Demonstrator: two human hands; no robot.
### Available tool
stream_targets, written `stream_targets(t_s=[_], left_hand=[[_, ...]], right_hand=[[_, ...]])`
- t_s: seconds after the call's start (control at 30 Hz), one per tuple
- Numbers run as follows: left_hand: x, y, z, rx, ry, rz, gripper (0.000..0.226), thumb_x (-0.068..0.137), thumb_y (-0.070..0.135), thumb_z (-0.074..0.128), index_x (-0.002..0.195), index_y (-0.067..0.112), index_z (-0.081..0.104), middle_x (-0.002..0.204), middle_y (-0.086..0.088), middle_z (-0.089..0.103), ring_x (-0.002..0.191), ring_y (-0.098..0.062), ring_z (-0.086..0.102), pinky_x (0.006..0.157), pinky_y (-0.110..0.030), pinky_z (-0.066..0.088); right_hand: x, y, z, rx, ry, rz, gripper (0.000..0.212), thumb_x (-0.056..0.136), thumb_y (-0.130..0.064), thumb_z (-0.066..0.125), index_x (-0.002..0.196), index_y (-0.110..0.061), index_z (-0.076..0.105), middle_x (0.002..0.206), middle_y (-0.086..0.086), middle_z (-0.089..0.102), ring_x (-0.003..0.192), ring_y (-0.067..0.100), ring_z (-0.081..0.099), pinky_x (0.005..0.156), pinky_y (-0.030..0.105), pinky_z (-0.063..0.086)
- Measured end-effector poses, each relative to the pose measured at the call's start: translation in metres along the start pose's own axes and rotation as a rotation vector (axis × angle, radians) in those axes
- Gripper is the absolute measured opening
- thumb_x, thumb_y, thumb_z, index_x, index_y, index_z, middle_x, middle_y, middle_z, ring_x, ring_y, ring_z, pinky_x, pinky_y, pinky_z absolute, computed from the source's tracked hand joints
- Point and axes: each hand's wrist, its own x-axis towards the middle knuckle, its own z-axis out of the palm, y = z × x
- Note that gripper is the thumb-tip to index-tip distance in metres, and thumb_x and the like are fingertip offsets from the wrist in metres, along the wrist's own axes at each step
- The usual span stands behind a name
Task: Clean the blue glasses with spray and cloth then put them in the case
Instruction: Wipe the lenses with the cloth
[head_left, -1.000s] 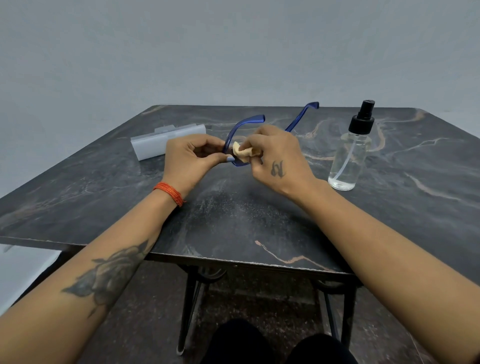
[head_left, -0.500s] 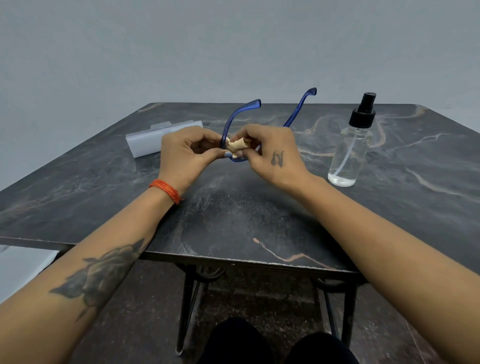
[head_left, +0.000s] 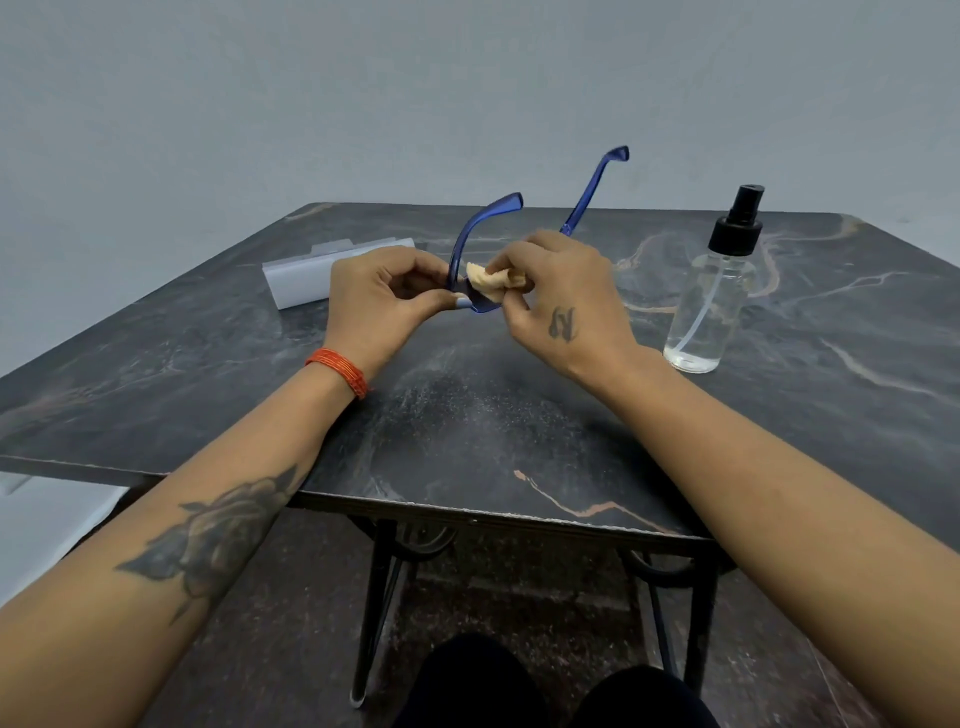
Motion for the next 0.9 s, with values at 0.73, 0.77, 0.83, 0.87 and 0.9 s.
stream_targets(t_s=[0.73, 0.77, 0.83, 0.87, 0.9], left_hand=[[0.0, 0.001, 0.001, -0.016, -0.012, -0.012, 0.022, 0.066, 0.005, 0.079, 0.082, 0.015, 0.069, 0.076, 0.0, 0.068, 0.069, -0.007, 0.066, 0.069, -0.017, 0.054], [0.0, 0.001, 0.001, -0.015, -0.015, -0.011, 0.022, 0.066, 0.005, 0.078, 0.083, 0.014, 0.069, 0.077, -0.002, 0.068, 0.071, -0.01, 0.066, 0.069, -0.018, 0.055], [-0.001, 0.002, 0.001, -0.006, -0.024, -0.001, 0.022, 0.066, 0.005, 0.078, 0.084, 0.013, 0.069, 0.078, -0.004, 0.068, 0.073, -0.013, 0.066, 0.07, -0.018, 0.055], [-0.001, 0.003, 0.001, -0.001, -0.028, 0.005, 0.022, 0.066, 0.006, 0.078, 0.084, 0.013, 0.069, 0.079, -0.004, 0.069, 0.073, -0.013, 0.067, 0.07, -0.018, 0.055], [-0.001, 0.003, 0.001, -0.001, -0.03, 0.009, 0.022, 0.066, 0.007, 0.079, 0.084, 0.014, 0.069, 0.079, -0.004, 0.069, 0.073, -0.013, 0.067, 0.07, -0.019, 0.055]], right_hand=[[0.0, -0.003, -0.002, -0.04, -0.079, 0.098, 0.017, 0.083, -0.012, 0.059, 0.096, -0.012, 0.07, 0.095, 0.006, 0.061, 0.082, 0.021, 0.056, 0.064, 0.022, 0.032], [0.001, -0.003, -0.001, -0.044, -0.079, 0.097, 0.019, 0.084, -0.013, 0.058, 0.098, -0.011, 0.069, 0.096, 0.006, 0.062, 0.084, 0.021, 0.056, 0.066, 0.023, 0.033], [0.001, -0.004, 0.002, -0.03, -0.081, 0.086, 0.02, 0.084, -0.013, 0.057, 0.1, -0.009, 0.068, 0.095, 0.008, 0.065, 0.084, 0.023, 0.058, 0.068, 0.026, 0.038], [0.001, -0.005, 0.004, -0.011, -0.082, 0.082, 0.02, 0.083, -0.012, 0.057, 0.1, -0.01, 0.068, 0.094, 0.007, 0.066, 0.084, 0.022, 0.058, 0.07, 0.027, 0.04], [0.002, -0.005, 0.006, 0.018, -0.083, 0.082, 0.021, 0.082, -0.012, 0.058, 0.1, -0.013, 0.069, 0.092, 0.005, 0.068, 0.084, 0.02, 0.059, 0.072, 0.026, 0.042]])
